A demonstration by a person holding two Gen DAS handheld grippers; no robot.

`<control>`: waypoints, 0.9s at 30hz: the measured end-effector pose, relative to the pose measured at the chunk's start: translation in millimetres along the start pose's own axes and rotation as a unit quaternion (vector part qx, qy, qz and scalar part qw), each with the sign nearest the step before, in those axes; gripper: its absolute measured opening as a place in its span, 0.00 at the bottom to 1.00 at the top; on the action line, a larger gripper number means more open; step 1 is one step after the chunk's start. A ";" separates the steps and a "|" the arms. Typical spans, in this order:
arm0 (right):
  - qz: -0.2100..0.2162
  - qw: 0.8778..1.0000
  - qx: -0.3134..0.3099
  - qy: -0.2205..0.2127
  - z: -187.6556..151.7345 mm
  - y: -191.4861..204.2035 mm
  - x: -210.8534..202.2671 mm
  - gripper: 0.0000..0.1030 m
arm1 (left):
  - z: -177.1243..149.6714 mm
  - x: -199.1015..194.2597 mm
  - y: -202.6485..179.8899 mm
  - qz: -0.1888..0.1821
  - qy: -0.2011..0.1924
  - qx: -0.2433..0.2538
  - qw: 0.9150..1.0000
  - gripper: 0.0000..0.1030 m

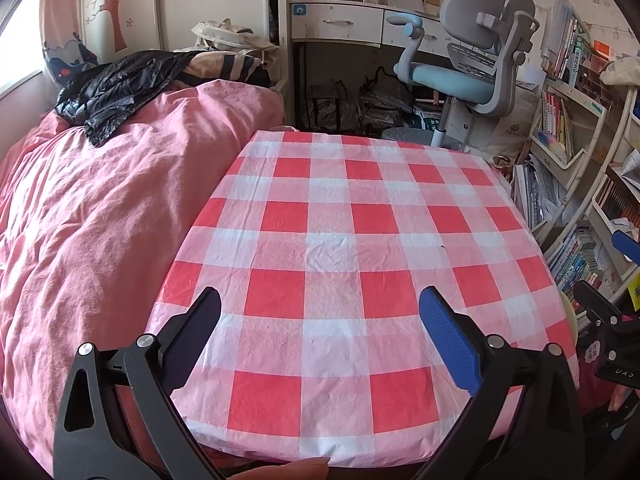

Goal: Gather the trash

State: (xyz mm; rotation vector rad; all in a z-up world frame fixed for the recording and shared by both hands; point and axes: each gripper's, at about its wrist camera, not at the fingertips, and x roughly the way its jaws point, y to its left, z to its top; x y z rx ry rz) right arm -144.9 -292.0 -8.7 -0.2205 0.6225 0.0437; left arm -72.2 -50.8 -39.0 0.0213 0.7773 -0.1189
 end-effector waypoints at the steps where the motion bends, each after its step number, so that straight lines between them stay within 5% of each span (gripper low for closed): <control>1: 0.000 1.000 0.000 0.000 0.0 0.0 -0.1 0.92 | 0.0 0.0 0.0 0.000 0.000 0.000 1.000 0.93; 27: 0.000 1.000 -0.002 0.002 5.4 2.8 2.7 0.92 | 1.3 0.2 -0.1 0.000 0.001 0.001 1.000 0.93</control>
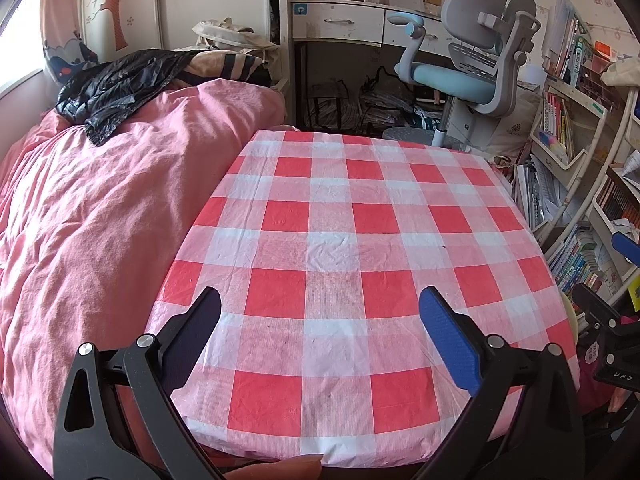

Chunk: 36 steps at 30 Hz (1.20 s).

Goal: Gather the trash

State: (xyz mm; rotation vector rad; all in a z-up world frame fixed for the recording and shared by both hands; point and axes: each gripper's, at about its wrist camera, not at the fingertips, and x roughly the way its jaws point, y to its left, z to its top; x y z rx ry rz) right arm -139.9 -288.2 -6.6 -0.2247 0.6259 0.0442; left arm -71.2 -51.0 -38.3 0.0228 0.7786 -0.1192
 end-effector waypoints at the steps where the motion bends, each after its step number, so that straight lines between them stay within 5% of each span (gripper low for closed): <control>1: 0.000 1.000 0.000 0.000 0.0 -0.1 -0.2 0.92 | -0.2 0.1 0.1 0.000 0.000 0.000 1.000 0.93; 36: 0.000 1.000 -0.006 0.001 5.0 0.3 -0.8 0.92 | -3.0 3.9 -7.9 -0.005 0.014 0.009 1.000 0.93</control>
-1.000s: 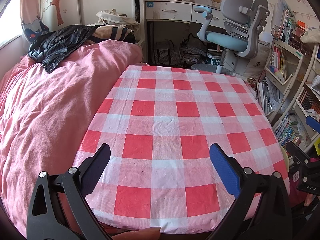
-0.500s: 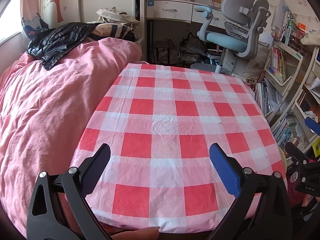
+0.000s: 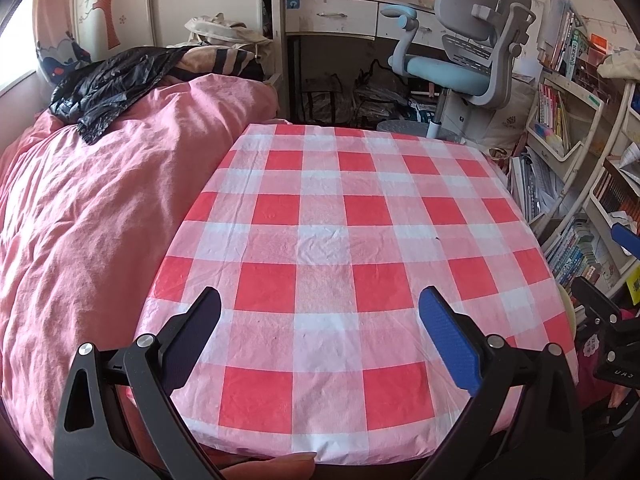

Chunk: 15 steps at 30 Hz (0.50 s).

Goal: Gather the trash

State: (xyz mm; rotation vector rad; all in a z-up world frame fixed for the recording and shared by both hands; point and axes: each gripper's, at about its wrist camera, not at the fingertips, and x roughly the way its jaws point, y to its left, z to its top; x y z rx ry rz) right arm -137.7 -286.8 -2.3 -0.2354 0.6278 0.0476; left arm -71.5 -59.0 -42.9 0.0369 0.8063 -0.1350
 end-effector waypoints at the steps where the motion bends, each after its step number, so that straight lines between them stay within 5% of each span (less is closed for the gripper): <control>1: 0.000 1.000 -0.001 0.001 -2.8 -3.5 -3.4 0.92 | 0.1 0.3 0.0 0.000 0.000 0.000 1.000 0.93; 15: 0.001 1.000 -0.006 0.006 -4.3 2.9 -4.1 0.92 | 0.7 2.8 4.2 -0.007 0.008 -0.013 1.000 0.93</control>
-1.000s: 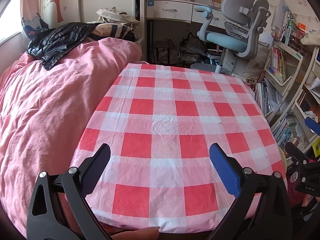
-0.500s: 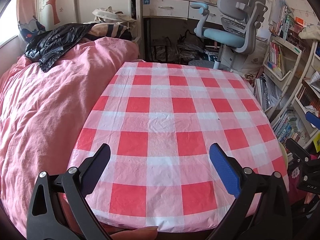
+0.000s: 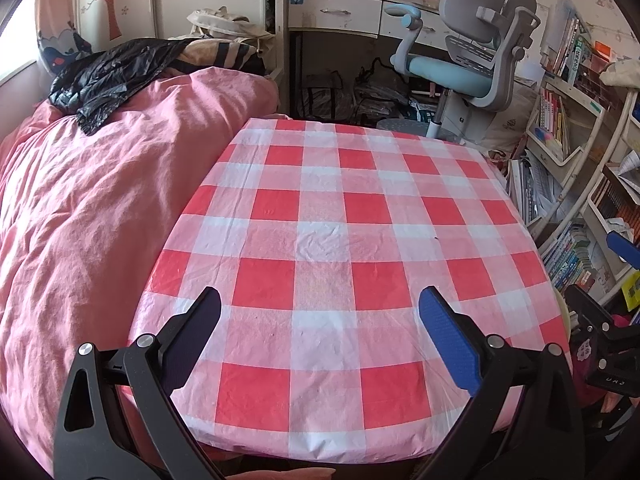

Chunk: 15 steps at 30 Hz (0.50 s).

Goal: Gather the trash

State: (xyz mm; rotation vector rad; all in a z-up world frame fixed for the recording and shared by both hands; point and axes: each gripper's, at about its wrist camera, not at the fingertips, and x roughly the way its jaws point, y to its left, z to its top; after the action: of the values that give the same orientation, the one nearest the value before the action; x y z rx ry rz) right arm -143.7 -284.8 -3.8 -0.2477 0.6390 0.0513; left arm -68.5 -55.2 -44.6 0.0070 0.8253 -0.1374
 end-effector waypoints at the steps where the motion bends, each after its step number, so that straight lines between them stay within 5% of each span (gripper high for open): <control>1: 0.000 1.000 0.000 0.000 -0.2 -0.3 -0.3 0.92 | -0.1 0.3 0.4 0.000 0.001 -0.001 1.000 0.93; 6: 0.000 1.000 0.000 0.000 -0.2 -1.0 -0.8 0.92 | -0.2 1.1 0.2 -0.001 0.005 -0.001 1.000 0.93; 15: 0.000 1.000 -0.001 0.001 -3.0 -4.4 -4.3 0.92 | -2.4 3.9 14.0 -0.073 0.013 -0.057 0.996 0.93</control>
State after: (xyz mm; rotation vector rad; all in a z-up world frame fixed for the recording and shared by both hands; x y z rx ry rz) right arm -148.4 -289.7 -2.6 -0.2505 0.6410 0.0522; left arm -65.9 -41.6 -49.7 -0.1595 0.8587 -0.2275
